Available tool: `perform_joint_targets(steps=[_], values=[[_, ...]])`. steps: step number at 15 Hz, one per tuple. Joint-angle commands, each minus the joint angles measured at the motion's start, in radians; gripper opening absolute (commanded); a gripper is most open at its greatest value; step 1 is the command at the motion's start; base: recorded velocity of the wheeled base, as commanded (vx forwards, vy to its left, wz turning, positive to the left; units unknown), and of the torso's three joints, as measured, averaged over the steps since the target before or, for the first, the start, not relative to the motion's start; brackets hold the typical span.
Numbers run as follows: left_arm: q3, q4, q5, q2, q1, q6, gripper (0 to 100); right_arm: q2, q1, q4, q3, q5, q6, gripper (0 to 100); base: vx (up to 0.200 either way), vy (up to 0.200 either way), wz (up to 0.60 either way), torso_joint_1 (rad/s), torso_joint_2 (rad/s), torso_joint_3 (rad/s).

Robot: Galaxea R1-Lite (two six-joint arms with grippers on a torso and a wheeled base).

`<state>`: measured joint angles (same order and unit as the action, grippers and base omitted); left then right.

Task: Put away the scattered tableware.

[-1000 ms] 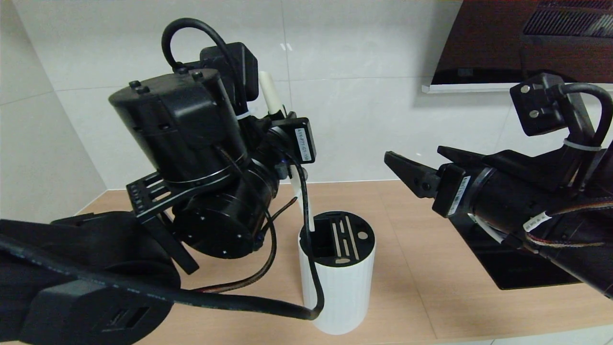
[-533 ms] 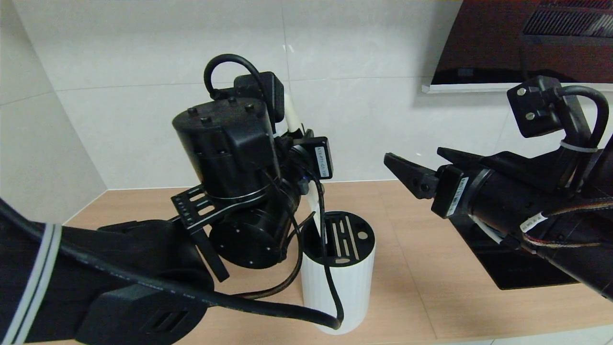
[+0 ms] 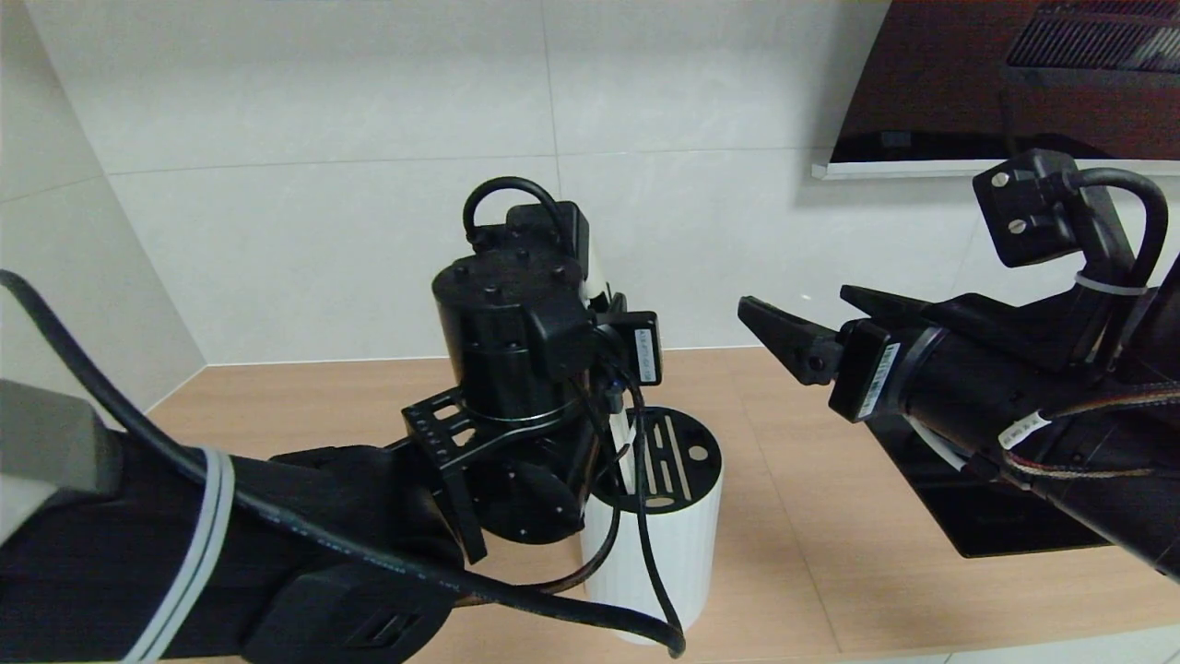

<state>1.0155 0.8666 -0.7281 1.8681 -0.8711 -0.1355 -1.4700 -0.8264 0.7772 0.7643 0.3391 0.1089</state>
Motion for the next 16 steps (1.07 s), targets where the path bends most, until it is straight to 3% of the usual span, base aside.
perform_joint_targets(steps=[1,16], values=[[-0.009,0.003,-0.001,0.033,-0.003,-0.003,0,-0.003,0.000,0.000,-0.002,0.000,0.000,100,0.000,0.000,0.00,0.000,0.00,0.000],[-0.009,0.005,-0.001,0.197,-0.002,-0.019,0,-0.023,0.004,0.002,-0.006,0.000,0.000,100,0.000,0.000,0.00,0.000,0.00,0.000]])
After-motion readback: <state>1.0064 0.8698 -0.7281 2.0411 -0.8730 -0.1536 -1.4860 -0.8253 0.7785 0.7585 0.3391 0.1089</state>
